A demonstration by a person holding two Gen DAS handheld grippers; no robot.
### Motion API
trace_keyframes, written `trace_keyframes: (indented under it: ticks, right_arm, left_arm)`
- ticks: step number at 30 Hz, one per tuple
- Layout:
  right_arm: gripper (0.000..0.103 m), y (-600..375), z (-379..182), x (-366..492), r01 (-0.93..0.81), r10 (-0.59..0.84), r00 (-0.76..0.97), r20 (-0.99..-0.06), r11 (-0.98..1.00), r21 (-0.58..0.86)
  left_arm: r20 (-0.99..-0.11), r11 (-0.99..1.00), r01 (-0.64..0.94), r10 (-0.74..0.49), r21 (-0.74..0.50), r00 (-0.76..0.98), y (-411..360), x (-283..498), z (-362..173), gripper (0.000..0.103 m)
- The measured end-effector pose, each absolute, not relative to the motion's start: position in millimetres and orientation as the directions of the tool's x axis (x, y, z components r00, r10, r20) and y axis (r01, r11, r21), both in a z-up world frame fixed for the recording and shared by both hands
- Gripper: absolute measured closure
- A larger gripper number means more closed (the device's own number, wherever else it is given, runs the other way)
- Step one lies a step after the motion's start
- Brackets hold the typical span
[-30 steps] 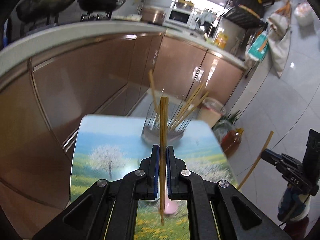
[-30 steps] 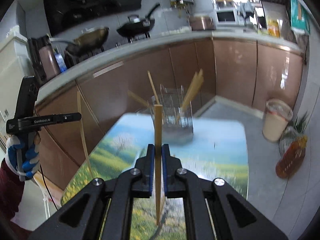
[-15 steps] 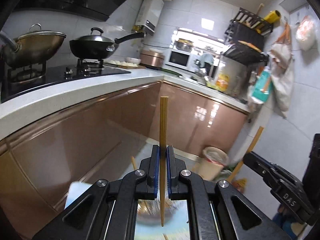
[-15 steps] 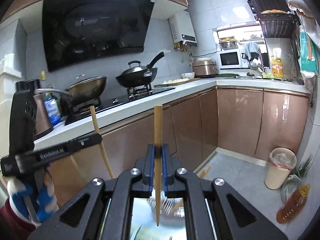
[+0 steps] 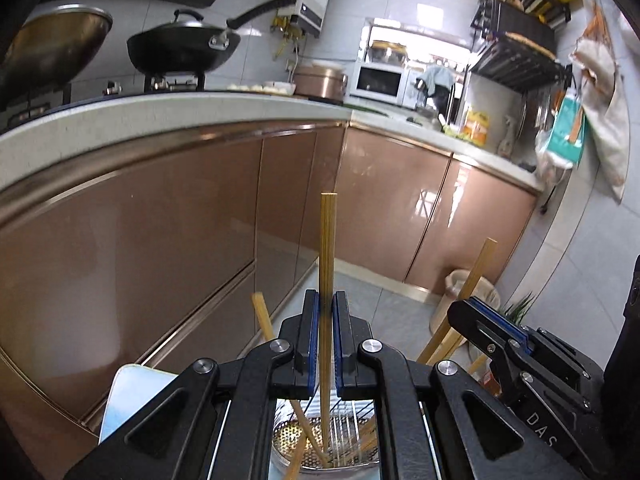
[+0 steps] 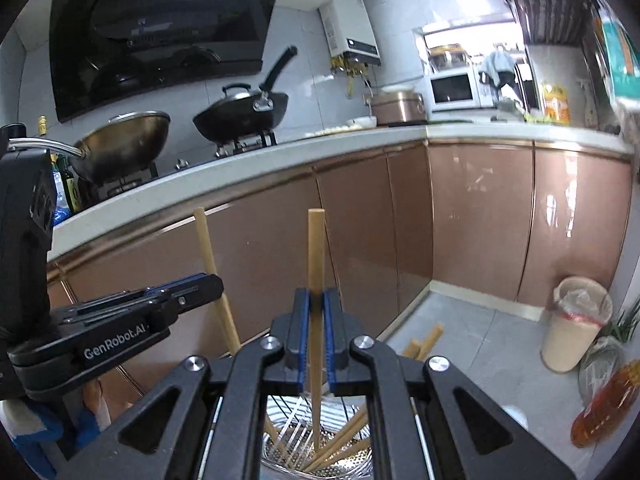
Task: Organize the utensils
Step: 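Lift both held chopsticks upright and carry them over the wire holder, then open the left tool to drop its chopstick into the wire holder, then lower the left tool toward the spoons while the right tool grasps a chopstick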
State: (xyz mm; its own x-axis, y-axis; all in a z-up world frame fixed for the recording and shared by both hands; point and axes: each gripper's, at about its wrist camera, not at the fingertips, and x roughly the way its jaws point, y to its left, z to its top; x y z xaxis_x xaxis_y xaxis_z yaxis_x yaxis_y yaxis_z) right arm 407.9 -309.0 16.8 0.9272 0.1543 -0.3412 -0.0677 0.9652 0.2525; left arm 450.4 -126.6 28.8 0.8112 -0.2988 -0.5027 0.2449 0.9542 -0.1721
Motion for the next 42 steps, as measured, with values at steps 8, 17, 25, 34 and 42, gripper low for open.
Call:
trace_keyframes:
  ticks: [8, 17, 25, 34, 42]
  right_arm:
    - [0.096, -309, -9, 398, -0.068, 0.165, 0.908, -0.386, 0.965, 0.252]
    - [0.095, -315, 16, 365, -0.042, 0.133, 0.918, -0.374, 0.970, 0.240]
    - [0.095, -310, 57, 310, -0.029, 0.101, 0.927, -0.361, 0.980, 0.199]
    - [0.095, -295, 72, 241, -0.021, 0.092, 0.891, -0.445, 0.987, 0.161]
    - [0.095, -287, 58, 193, 0.002, 0.083, 0.862, -0.500, 0.986, 0.167]
  left_arm:
    - [-0.545, 0.965, 0.243, -0.256, -0.097, 0.798, -138, 446, 6, 0.097]
    - [-0.535, 0.968, 0.229, -0.250, -0.106, 0.807, -121, 424, 23, 0.082]
    - [-0.486, 0.968, 0.224, -0.249, -0.109, 0.838, -86, 370, 64, 0.074]
    - [-0.490, 0.965, 0.243, -0.261, -0.102, 0.832, -47, 297, 81, 0.063]
    - [-0.516, 0.967, 0.229, -0.253, -0.112, 0.818, -16, 252, 75, 0.062]
